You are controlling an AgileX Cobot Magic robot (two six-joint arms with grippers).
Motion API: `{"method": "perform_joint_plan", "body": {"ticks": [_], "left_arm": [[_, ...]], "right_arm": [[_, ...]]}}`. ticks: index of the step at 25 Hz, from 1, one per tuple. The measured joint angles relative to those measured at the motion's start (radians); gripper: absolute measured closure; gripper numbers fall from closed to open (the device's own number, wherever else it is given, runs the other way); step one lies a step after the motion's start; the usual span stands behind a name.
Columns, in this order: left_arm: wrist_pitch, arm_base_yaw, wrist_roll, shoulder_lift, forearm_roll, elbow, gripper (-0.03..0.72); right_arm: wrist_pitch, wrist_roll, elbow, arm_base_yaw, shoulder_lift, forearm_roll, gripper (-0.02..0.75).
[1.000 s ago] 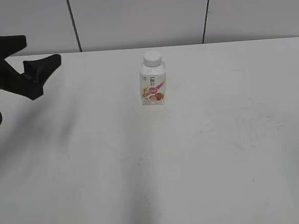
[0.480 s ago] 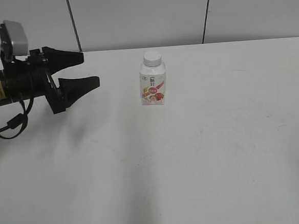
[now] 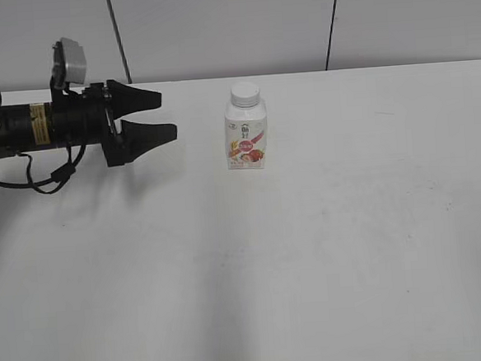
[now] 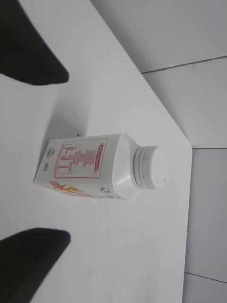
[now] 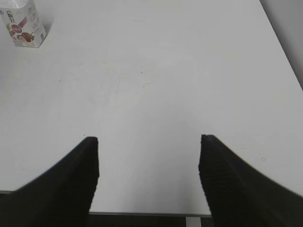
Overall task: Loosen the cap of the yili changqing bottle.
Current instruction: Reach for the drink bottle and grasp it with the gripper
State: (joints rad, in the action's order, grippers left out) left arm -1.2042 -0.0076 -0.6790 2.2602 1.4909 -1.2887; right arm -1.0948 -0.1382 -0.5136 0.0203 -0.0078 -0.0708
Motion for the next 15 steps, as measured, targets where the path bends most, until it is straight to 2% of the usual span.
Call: {"method": "perform_joint_plan", "body": {"ticks": [7,15], "left_arm": [[0.000,-0.046,-0.151,0.144,0.066,-0.207,0.123],[0.000,-0.125,-0.192,0.238,0.078,-0.326,0.123]], "right_arm": [[0.000,0.000,0.000,0.000,0.000,0.000,0.211],[0.000,0.000,0.000,0.000,0.000,0.000,0.211]]}}
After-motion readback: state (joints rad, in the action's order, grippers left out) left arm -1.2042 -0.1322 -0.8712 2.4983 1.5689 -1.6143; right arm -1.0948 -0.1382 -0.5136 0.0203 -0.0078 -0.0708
